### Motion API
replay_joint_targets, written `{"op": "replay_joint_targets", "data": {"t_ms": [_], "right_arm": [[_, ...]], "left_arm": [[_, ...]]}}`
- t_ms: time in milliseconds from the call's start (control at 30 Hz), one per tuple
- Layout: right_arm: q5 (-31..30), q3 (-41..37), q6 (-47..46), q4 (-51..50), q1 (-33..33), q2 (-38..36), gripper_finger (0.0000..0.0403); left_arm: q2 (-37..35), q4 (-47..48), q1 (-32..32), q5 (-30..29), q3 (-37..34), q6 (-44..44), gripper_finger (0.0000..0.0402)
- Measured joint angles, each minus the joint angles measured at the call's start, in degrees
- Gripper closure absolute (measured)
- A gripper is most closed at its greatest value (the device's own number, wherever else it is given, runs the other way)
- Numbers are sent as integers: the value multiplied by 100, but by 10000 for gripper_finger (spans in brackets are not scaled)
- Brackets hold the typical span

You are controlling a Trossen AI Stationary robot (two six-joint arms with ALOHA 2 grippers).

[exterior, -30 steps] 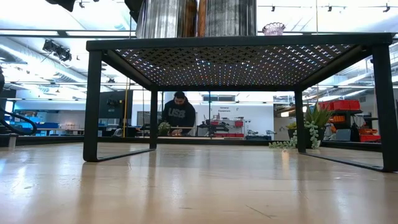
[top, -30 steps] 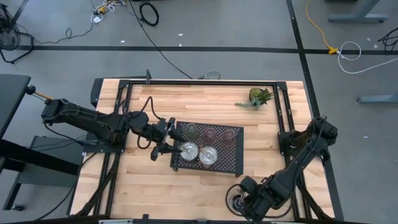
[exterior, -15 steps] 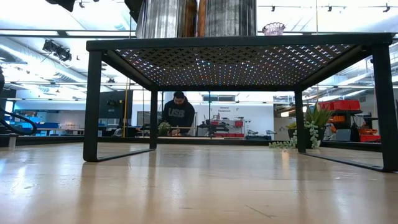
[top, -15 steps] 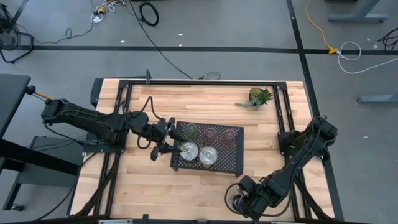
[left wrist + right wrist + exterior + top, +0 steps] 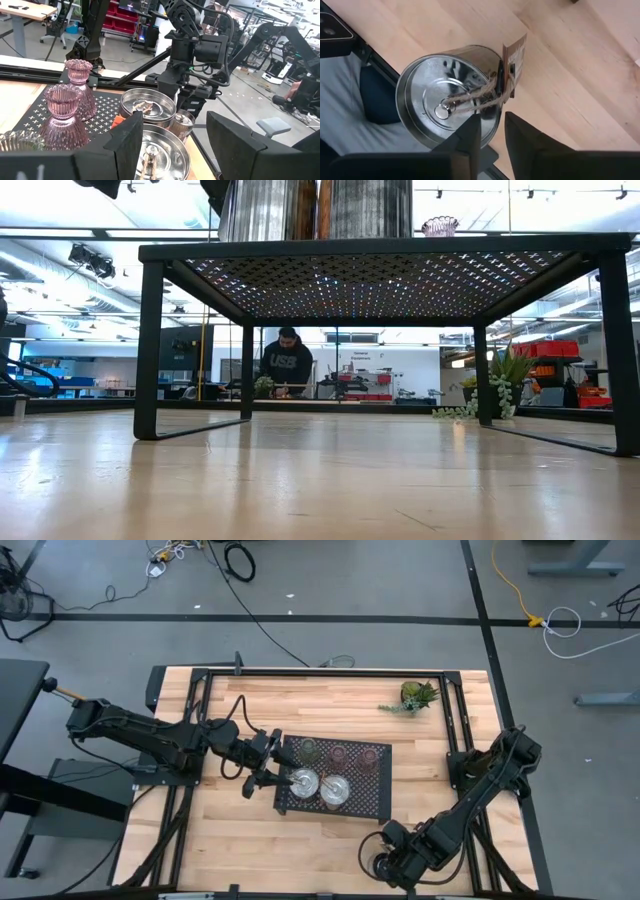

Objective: Pick & Place candle stick holders
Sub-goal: Put the brown scented candle on the shelf

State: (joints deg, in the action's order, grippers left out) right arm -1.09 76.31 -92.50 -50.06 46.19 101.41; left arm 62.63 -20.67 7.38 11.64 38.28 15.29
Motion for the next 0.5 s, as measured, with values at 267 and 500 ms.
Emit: {"op": "replay_joint_targets", "data": {"t_ms": [267, 500], "right_arm": [[-38, 0, 0, 35, 0, 0, 325], [-94, -1, 1, 33, 0, 0, 325]], "left_arm": [[0, -2, 0, -2, 0, 0, 179], [0, 0, -2, 0, 0, 0, 179]]}}
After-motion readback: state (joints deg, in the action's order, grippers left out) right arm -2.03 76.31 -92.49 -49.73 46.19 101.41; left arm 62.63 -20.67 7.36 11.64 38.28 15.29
